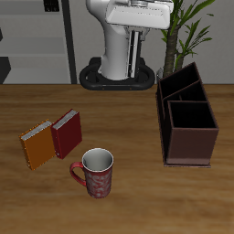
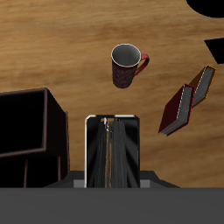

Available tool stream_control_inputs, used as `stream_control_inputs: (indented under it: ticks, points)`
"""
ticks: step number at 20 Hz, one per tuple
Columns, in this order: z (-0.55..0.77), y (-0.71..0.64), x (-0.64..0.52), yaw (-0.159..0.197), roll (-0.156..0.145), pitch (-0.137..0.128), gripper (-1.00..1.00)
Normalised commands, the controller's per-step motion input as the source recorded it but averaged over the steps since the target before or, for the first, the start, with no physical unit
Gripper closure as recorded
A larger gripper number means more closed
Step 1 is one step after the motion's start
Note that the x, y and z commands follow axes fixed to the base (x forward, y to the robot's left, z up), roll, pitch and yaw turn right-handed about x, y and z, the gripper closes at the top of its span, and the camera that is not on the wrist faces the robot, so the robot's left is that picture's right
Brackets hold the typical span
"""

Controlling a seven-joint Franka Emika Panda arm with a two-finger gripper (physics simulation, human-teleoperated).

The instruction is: Place the striped book into the left desk caddy's front compartment and place the red book into the left desk caddy's left compartment and place the orange book into the left desk caddy's back compartment

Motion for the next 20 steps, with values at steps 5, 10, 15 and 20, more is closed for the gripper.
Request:
stream_control_inputs:
  ticks: [5,10,15,20]
  points:
    - [-0.10,0.11,-0.27,0.013,-0.010,-0.017,1.00]
    - [-0.07,0.17,-0.29,-0.023,0.021,-0.010,1.00]
    - [-0.06,0.12,-0.19,-0.014,0.022,0.008,1.00]
    - [-0.13,0.24,-0.11,0.000,0.025,0.013,1.00]
